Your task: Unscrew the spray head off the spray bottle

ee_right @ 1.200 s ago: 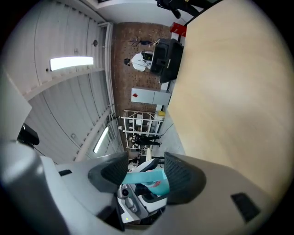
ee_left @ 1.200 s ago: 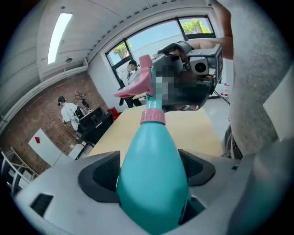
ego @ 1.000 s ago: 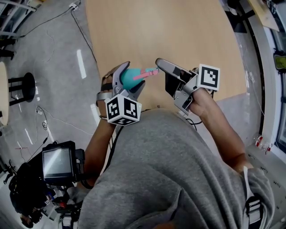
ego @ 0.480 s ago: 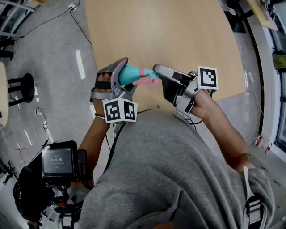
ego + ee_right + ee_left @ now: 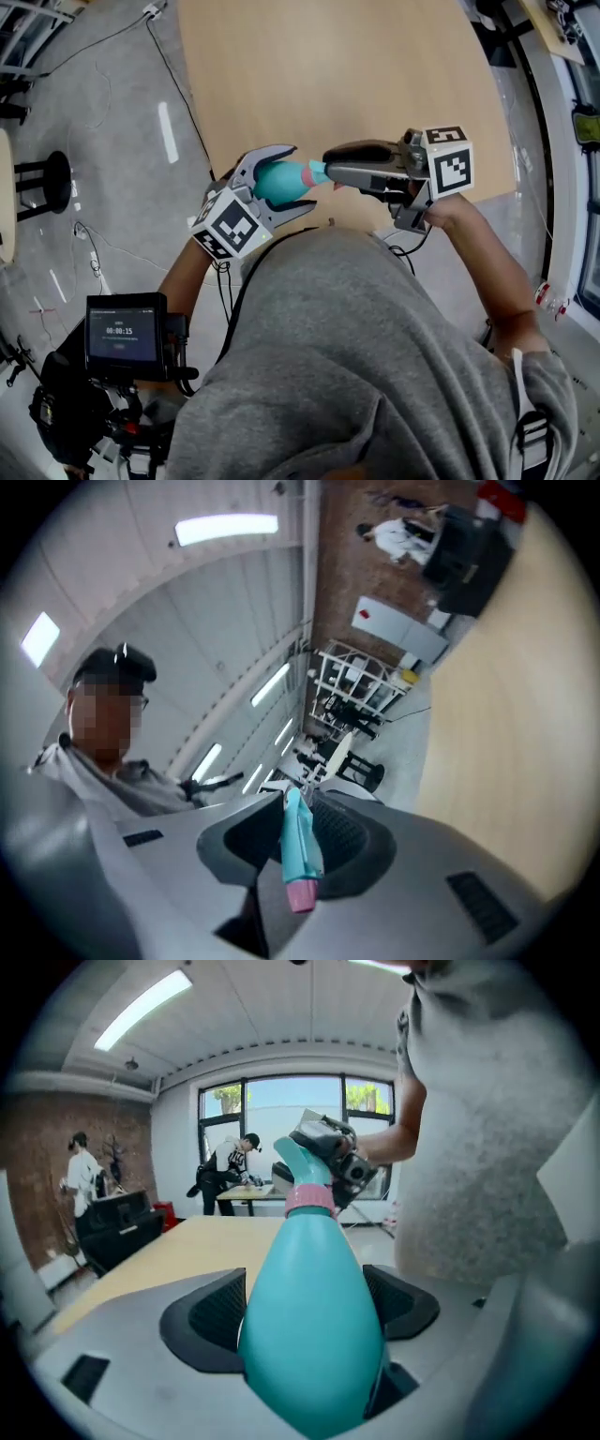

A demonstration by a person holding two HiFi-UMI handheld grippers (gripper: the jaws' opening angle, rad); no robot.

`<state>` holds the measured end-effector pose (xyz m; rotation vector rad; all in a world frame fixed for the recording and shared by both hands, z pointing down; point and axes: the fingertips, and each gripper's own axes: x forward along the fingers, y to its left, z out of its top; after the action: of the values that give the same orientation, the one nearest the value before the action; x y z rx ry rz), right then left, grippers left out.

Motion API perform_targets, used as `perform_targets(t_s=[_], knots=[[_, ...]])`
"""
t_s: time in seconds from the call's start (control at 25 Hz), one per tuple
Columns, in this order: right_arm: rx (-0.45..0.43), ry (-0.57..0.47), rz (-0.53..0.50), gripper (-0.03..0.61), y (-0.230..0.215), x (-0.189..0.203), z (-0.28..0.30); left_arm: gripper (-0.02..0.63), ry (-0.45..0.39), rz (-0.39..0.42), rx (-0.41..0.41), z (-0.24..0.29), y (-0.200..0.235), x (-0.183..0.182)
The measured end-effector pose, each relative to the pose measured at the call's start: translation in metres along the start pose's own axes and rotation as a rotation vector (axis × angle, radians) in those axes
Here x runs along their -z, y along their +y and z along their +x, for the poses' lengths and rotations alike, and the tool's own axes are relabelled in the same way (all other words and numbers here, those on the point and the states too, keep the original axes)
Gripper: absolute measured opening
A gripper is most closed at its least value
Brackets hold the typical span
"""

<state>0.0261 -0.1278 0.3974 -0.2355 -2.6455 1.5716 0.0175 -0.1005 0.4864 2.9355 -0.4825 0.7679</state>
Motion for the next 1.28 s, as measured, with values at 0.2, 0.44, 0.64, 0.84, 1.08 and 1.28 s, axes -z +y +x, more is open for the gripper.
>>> perform_targets(t_s=[0.2,0.44,0.64,0.84,1.08,1.28], knots=[[-0.073,0.355,-0.382,0.071,0.032,0.022,0.016,0.390,-0.184,-0.194,0.364,-0.005,-0.046,-0.011],[-0.078,0.653,-0.706,0.074,0.040,0.047,0.017,0.387,-0.230,-0.282,0.539,-0.005,-0.066,-0.017],[-0.086,0.761,-0.820,0.074,0.040,0.061,0.023,0.385,-0.246,-0.311,0.622,-0.011,-0.073,-0.021],[-0.162,0.865,-0.961,0.077,0.045,0.078,0.022,0.385,-0.235,-0.317,0.736,-0.013,-0.088,-0.020],[-0.256,1.185,-1.063,0.077,0.059,0.090,0.006,0.385,-0.247,-0.317,0.882,-0.009,-0.104,-0.030],[-0.352,1.524,-1.172,0.077,0.071,0.088,0.006,0.383,-0.227,-0.309,1.005,-0.010,-0.108,-0.020]])
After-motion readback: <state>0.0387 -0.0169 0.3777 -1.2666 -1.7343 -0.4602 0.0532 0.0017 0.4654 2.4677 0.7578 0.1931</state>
